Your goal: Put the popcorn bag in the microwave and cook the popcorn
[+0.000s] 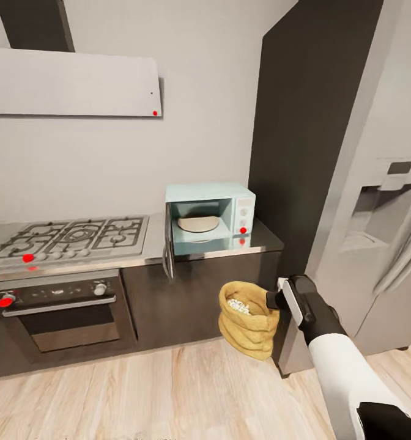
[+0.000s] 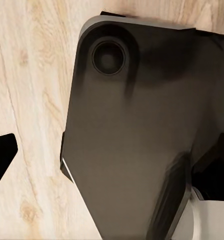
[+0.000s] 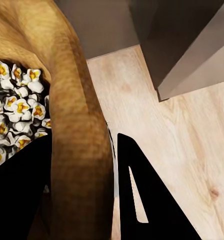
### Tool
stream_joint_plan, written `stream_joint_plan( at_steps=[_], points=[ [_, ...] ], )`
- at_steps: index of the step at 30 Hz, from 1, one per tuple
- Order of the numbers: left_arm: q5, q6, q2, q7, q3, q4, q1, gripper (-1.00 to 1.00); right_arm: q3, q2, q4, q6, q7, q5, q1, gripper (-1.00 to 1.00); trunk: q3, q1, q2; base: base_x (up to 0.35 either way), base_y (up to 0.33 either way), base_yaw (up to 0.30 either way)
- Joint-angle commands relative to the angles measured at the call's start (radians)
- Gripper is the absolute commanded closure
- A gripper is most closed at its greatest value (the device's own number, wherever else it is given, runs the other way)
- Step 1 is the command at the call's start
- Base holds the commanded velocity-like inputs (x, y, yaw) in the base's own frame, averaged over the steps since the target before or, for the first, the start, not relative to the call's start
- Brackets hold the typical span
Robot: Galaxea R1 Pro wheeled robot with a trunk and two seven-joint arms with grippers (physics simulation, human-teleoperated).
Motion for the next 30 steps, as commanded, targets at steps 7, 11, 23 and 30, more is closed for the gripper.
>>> stream_joint_plan(
  at_steps=[7,11,23,30],
  points=[
    [0.006,-0.002,0.0,0.001,0.003,-0.001,0.0,-1.0,-0.003,0.001,-0.001,0.003,-0.006,-0.001,-0.001,1.0,-0.003,0.0,-0.001,0.0,0.0,0.203],
    [0.006,-0.003,0.0,0.001,0.003,-0.001,0.0,-1.0,-0.002,0.0,-0.002,0.003,-0.006,-0.001,-0.001,1.0,-0.003,0.0,-0.001,0.0,0.0,0.008],
    [0.006,-0.004,0.0,0.001,0.005,-0.001,0.0,-1.0,-0.005,-0.013,-0.131,0.003,-0.006,-0.001,-0.001,1.0,-0.003,0.0,-0.001,0.0,0.0,0.0],
    [0.006,-0.004,-0.001,0.001,0.005,-0.001,0.0,-1.0,-0.007,-0.013,-0.146,0.003,-0.009,-0.008,-0.027,1.0,-0.003,0.0,-0.001,0.0,0.0,0.0]
  ],
)
